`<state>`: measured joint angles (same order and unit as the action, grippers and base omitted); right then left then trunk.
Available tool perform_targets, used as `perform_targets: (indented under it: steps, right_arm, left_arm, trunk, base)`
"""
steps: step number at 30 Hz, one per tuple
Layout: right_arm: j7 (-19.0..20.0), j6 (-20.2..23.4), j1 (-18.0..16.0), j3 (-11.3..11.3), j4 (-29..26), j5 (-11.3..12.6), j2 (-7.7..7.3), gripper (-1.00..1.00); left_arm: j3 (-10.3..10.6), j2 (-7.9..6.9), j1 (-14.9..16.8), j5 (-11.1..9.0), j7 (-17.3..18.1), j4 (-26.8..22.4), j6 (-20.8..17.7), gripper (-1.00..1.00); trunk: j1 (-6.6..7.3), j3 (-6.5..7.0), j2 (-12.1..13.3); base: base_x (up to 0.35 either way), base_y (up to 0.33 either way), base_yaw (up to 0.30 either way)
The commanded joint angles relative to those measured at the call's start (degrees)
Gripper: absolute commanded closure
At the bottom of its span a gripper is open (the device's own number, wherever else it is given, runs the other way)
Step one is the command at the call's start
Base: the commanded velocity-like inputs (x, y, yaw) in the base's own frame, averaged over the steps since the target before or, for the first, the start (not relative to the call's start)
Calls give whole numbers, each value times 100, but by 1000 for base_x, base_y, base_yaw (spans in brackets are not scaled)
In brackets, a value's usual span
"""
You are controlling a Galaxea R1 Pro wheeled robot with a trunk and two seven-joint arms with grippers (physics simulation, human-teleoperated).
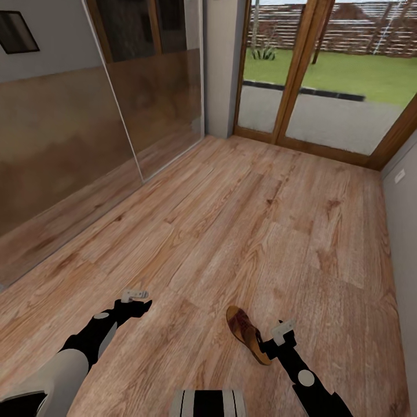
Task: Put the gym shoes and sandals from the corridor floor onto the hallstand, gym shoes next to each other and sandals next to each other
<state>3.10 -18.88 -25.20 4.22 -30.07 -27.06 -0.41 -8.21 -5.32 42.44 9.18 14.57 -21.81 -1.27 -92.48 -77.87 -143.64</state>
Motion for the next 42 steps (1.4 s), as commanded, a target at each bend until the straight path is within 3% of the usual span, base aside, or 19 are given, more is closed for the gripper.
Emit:
perform_targets:
  steps: [1, 18, 36, 42]
  right_arm:
    - [32, -28, -3, 44, 1, -48, 5, -100]
    - [39, -28, -3, 44, 9, -51, 5, -100]
    - [41, -28, -3, 44, 10, -51, 6, -100]
    - [41, -28, -3, 44, 10, -53, 5, -100]
  left_arm:
    - [-49, 4, 0, 58, 43, -7, -13, -100]
    - [-49, 4, -2, 58, 45, -7, -13, -100]
    - [-49, 4, 1, 58, 46, -7, -13, -100]
    - [-49, 4, 0, 55, 42, -157, -20, -100]
  trunk:
    - [1, -7, -1]
    - [1, -26, -1]
    - [-45, -558, -25]
    - [-45, -577, -25]
  base:
    - [0, 0, 0]
    - [0, 0, 0]
    - [0, 0, 0]
    - [0, 0, 0]
